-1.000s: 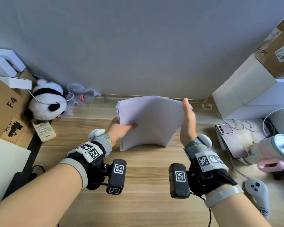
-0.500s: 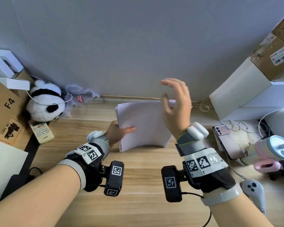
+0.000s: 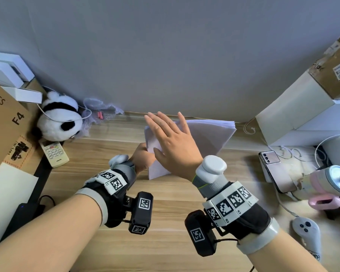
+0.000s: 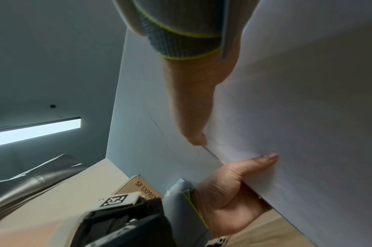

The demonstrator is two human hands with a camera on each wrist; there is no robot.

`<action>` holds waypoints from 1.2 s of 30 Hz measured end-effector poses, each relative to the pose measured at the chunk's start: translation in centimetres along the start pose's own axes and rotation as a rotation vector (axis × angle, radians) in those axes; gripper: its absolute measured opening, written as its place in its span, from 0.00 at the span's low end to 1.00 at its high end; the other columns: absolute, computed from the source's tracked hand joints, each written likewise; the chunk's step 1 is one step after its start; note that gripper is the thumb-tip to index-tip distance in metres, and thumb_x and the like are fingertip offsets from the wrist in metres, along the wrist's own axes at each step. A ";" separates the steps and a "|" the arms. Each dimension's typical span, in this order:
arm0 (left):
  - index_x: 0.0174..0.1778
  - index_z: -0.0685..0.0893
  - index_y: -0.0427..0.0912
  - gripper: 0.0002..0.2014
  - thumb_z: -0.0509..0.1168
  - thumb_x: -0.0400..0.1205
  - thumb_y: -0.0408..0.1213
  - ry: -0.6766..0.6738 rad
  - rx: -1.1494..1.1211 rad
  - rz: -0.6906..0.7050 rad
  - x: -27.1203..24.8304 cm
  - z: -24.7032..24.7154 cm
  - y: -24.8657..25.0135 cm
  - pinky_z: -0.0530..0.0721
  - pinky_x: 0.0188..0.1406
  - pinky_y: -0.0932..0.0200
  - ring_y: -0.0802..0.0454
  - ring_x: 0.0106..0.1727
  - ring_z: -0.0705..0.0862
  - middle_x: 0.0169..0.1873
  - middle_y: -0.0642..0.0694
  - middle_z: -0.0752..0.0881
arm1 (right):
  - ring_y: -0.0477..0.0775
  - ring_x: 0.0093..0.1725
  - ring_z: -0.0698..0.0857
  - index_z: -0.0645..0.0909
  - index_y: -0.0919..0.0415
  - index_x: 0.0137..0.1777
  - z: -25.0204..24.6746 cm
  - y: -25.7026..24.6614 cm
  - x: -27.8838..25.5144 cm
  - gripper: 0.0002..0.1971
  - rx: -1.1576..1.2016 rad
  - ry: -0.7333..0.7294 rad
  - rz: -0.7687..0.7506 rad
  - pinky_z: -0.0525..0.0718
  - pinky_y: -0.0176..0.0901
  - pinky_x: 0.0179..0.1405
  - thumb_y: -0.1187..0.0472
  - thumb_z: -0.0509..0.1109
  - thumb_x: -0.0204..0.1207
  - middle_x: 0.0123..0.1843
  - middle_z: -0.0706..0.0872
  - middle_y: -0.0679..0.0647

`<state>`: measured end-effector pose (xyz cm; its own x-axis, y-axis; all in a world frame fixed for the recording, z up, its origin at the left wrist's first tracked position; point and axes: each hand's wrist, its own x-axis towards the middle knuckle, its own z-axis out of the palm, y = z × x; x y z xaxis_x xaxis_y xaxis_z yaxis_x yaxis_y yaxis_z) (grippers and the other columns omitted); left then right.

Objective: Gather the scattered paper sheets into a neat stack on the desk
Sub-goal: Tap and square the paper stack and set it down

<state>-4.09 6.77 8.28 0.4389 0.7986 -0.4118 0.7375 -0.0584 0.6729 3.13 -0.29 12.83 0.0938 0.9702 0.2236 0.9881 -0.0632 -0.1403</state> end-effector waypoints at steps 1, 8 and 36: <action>0.74 0.65 0.26 0.26 0.59 0.78 0.17 0.012 -0.235 -0.191 -1.0 0.6 0.2 0.84 0.53 0.69 0.55 0.53 0.84 0.66 0.37 0.78 | 0.52 0.83 0.62 0.60 0.56 0.81 -0.1 0.1 0.0 0.35 0.008 0.001 0.003 0.47 0.62 0.81 0.58 0.63 0.72 0.82 0.65 0.48; 0.61 0.83 0.32 0.18 0.72 0.76 0.33 -0.147 -0.443 -0.016 1.1 0.0 -1.7 0.77 0.52 0.58 0.47 0.57 0.82 0.53 0.40 0.85 | 0.53 0.81 0.66 0.63 0.52 0.80 -1.5 4.8 -1.8 0.35 -0.064 0.013 0.215 0.46 0.60 0.81 0.57 0.64 0.70 0.79 0.71 0.47; 0.56 0.86 0.41 0.33 0.83 0.55 0.46 -0.134 -0.602 0.012 2.4 0.0 -2.6 0.83 0.63 0.49 0.46 0.58 0.87 0.55 0.42 0.90 | 0.36 0.34 0.86 0.85 0.57 0.44 2.3 10.5 -4.8 0.05 1.304 0.343 0.852 0.83 0.34 0.41 0.66 0.75 0.69 0.41 0.89 0.49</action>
<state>-5.02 8.83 5.55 0.5347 0.7156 -0.4493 0.3296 0.3130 0.8907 12.76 -5.12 8.09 0.7388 0.6504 -0.1766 -0.1244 -0.1259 -0.9842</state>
